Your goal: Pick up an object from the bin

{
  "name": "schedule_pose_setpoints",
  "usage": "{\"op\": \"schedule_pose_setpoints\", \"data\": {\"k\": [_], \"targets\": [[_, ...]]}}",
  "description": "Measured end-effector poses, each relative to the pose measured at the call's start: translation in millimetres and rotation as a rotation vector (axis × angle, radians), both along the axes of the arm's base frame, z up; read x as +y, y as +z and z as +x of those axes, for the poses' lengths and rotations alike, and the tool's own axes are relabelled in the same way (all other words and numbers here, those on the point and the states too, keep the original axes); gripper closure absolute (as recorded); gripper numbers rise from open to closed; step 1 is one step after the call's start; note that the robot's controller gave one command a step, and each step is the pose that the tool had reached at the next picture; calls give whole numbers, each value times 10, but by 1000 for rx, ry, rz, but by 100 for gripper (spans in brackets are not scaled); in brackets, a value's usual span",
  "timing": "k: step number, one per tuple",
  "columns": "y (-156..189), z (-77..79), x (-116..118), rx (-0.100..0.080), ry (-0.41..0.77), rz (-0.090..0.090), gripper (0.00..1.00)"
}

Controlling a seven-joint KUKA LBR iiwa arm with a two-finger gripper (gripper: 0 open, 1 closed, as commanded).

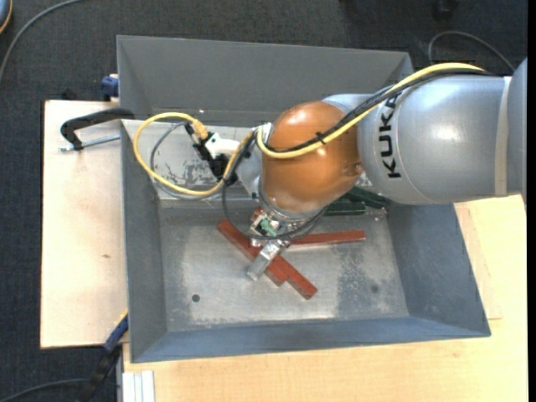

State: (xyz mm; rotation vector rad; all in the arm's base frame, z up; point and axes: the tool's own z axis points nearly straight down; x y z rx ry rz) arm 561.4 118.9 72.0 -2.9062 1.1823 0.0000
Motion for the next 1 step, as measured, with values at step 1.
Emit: {"op": "schedule_pose_setpoints", "data": {"k": [1], "targets": [[0, 0, 0, 0, 0, 0, 100]]}}
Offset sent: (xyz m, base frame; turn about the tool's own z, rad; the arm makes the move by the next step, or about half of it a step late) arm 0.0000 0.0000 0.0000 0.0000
